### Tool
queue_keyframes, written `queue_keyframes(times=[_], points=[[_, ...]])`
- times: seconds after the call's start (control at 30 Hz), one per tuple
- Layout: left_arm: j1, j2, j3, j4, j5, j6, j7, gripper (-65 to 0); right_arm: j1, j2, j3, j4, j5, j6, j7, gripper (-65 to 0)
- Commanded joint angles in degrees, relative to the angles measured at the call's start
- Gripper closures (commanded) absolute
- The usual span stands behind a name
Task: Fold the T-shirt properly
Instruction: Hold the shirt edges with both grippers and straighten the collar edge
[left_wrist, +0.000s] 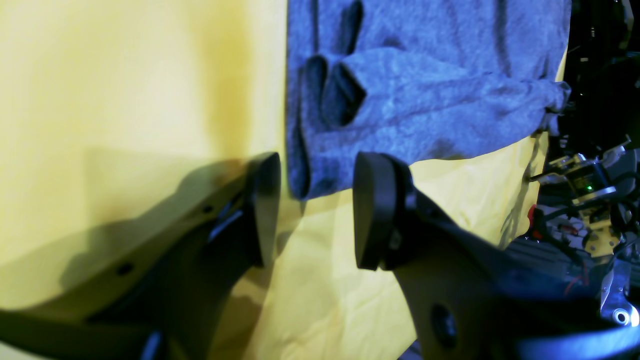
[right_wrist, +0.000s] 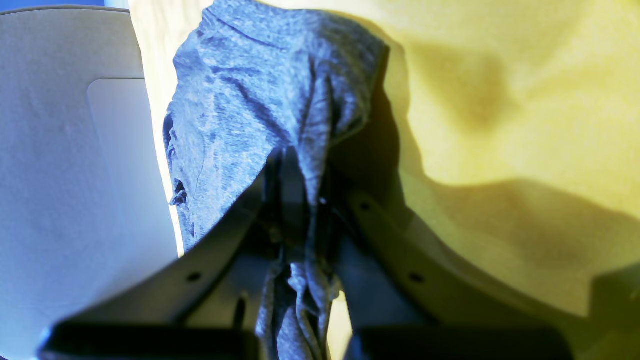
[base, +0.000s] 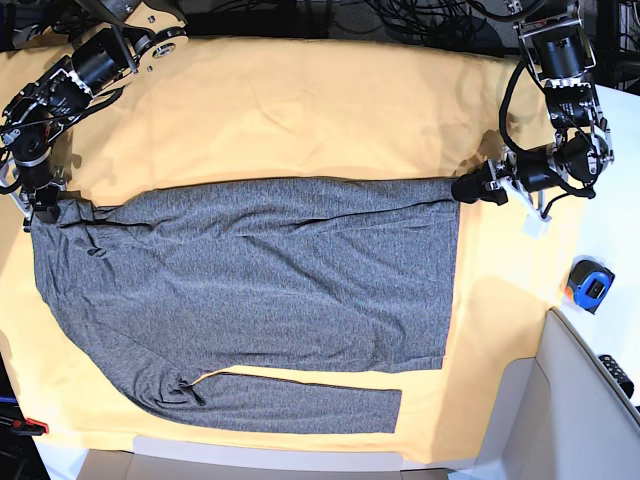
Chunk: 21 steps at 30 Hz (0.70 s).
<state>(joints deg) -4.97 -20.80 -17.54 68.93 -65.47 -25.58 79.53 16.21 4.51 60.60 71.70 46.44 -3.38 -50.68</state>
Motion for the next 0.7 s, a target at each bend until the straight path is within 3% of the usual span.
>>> queue_keyframes(times=[0.0,0.67], points=[[-0.87,-0.96,-0.35,0.83,-1.03,-0.22,0.47,-24.5,0.72,0.37,-0.16,0.43,0.55,0.17,0.26,0.0],[-4.13,4.14,0.0,0.66,-0.68,-0.13,0.34,-24.3,0.63,0.37,-0.16,0.43,0.55,0.17,0.26,0.0]])
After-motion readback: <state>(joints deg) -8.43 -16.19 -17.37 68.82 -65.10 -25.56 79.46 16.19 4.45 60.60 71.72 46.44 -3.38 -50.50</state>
